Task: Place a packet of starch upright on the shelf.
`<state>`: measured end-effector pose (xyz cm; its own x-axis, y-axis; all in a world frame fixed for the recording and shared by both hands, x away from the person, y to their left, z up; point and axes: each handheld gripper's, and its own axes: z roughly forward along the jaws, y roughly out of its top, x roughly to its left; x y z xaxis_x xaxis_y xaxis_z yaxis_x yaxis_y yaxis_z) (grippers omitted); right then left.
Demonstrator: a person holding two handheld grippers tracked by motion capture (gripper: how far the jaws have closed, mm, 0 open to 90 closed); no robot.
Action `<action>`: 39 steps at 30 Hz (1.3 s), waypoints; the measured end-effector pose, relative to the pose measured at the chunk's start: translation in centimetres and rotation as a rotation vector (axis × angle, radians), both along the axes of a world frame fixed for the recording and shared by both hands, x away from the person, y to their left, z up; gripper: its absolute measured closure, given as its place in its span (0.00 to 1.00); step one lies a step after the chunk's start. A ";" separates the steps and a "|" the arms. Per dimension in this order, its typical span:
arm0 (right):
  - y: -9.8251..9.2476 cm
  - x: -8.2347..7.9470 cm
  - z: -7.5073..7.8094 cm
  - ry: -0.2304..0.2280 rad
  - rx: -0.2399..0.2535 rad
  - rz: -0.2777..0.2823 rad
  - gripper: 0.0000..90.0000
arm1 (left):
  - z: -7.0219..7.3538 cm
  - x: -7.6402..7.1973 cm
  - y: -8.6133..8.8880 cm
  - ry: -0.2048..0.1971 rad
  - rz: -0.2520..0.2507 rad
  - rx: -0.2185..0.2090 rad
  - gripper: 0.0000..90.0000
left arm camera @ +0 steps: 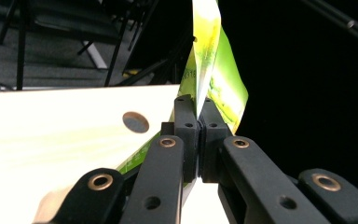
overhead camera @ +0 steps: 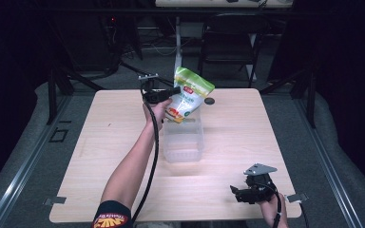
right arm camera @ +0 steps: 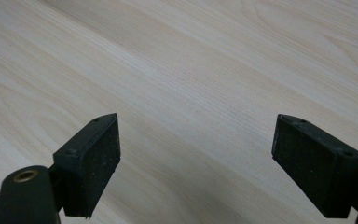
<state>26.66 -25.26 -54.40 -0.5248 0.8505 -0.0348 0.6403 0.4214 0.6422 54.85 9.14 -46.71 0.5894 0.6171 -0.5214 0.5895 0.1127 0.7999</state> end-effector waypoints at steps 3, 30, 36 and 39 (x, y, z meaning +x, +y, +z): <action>0.0 0.0 0.0 0.001 0.001 0.002 0.16 | -0.5 0.1 -0.3 0.022 -0.009 0.032 0.98; 0.1 0.1 -0.1 0.001 0.008 0.001 0.16 | 0.5 0.5 -1.6 -0.002 -0.063 0.442 0.81; 0.1 0.1 0.0 0.004 0.010 0.002 0.16 | 0.9 1.0 -2.8 -0.019 -0.091 0.559 0.62; 0.1 0.1 -0.1 0.004 0.013 0.003 0.16 | 0.9 0.9 -3.7 -0.044 -0.104 0.626 0.61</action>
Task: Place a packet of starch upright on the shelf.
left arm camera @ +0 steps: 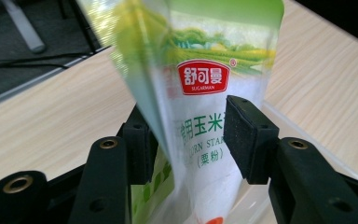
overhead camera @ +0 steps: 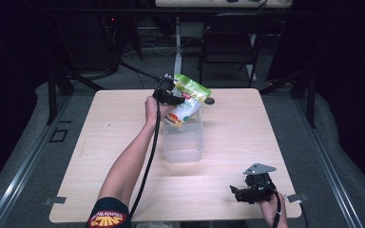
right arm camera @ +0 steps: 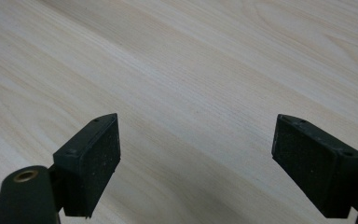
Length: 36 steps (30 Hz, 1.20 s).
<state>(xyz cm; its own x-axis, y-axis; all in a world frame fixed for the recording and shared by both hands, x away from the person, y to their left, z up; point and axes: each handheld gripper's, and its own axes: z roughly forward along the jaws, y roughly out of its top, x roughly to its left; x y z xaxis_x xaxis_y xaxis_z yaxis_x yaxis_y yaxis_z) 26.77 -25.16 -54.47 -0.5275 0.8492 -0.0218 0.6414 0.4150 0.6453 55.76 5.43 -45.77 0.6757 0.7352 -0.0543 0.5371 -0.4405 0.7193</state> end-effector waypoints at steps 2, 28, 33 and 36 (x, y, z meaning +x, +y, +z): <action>0.0 0.0 0.0 0.001 -0.001 0.000 0.16 | 0.0 -0.2 -0.4 -0.021 0.002 0.034 0.68; 0.2 0.1 -0.1 -0.007 0.000 0.001 0.16 | 0.1 -2.0 1.6 -0.019 0.022 -0.310 0.99; 0.1 0.0 0.0 -0.003 -0.013 0.003 0.16 | -1.0 -1.9 1.6 0.011 0.045 -0.415 0.99; 0.1 0.0 0.0 -0.002 -0.014 0.004 0.16 | -2.2 -1.5 2.1 0.049 0.077 -0.463 0.99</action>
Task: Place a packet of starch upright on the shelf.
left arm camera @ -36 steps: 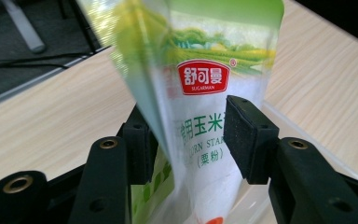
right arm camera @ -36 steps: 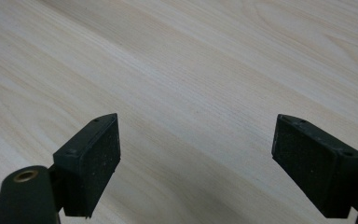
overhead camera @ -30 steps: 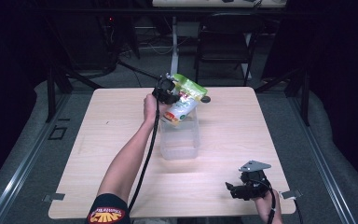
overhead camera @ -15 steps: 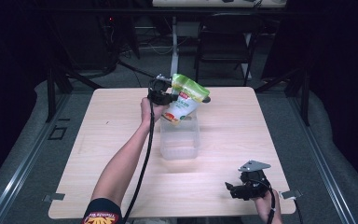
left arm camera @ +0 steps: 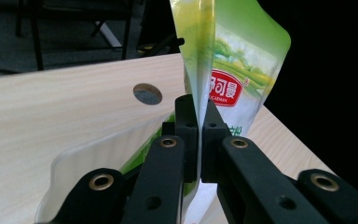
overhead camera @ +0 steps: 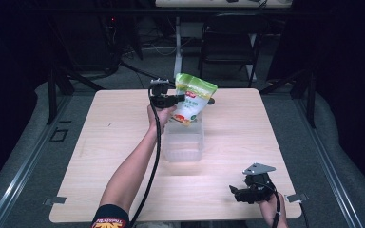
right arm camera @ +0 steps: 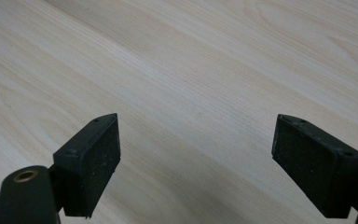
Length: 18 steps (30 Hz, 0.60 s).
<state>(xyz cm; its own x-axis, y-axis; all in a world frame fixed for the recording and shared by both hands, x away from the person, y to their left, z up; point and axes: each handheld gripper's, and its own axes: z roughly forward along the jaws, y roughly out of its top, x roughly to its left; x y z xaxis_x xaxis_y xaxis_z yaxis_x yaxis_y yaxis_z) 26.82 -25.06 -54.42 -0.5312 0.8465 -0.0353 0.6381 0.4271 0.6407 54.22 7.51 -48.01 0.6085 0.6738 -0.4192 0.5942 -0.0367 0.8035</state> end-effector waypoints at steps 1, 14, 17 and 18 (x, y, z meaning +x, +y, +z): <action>0.0 0.0 -0.1 -0.001 0.007 -0.001 0.16 | -0.6 0.2 0.2 0.015 0.007 -0.005 0.99; 0.1 0.0 -0.1 0.004 0.005 0.001 0.16 | -1.6 0.2 1.0 0.043 0.028 0.021 0.99; 0.1 0.0 0.0 0.007 0.006 0.000 0.16 | -1.9 0.1 1.6 0.042 0.042 0.060 0.99; 0.1 0.0 -0.1 0.006 0.008 0.005 0.16 | -2.0 0.1 1.7 0.042 0.044 0.070 0.99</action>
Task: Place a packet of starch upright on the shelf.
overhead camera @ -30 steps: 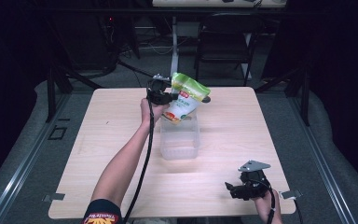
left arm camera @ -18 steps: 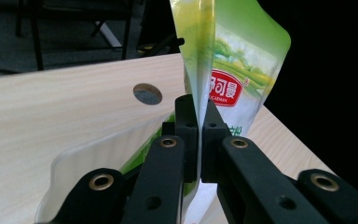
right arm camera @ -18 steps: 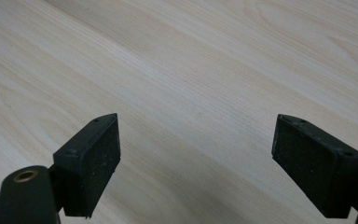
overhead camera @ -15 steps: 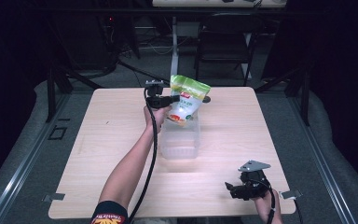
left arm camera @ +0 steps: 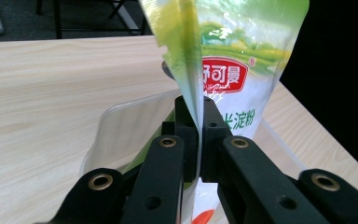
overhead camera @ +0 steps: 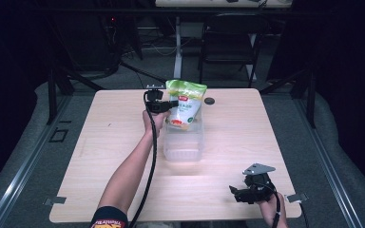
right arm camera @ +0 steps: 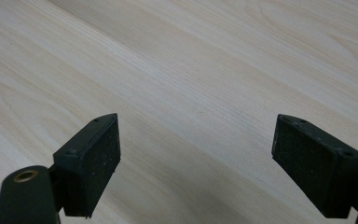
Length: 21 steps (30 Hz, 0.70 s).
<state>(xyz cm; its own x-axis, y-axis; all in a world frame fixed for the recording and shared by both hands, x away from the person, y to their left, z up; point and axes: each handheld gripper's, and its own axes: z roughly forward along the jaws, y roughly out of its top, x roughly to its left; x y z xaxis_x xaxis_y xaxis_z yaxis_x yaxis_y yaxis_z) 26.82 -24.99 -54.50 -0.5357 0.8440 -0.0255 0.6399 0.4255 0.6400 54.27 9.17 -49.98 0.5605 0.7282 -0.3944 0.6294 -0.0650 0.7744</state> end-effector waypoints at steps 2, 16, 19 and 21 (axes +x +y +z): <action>0.1 0.0 -0.1 0.000 0.002 0.001 0.16 | -0.1 0.0 0.1 -0.003 0.008 0.024 0.99; 0.1 0.0 0.0 0.005 -0.009 0.000 0.16 | -0.5 0.1 0.5 0.008 0.009 0.049 0.98; 0.0 -0.1 0.0 0.000 -0.010 -0.004 0.16 | -0.4 0.1 0.4 0.001 0.011 0.062 0.97; 0.1 -0.1 0.0 0.004 -0.010 -0.004 0.16 | -0.4 0.1 0.4 0.001 0.009 0.072 0.96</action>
<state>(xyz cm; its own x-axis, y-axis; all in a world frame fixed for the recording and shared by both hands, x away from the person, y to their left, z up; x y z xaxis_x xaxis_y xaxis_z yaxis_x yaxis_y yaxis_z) 26.75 -24.91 -54.48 -0.5322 0.8461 -0.0315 0.6444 0.4289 0.6330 54.36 9.56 -50.35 0.5532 0.7599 -0.3414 0.6310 -0.1147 0.7673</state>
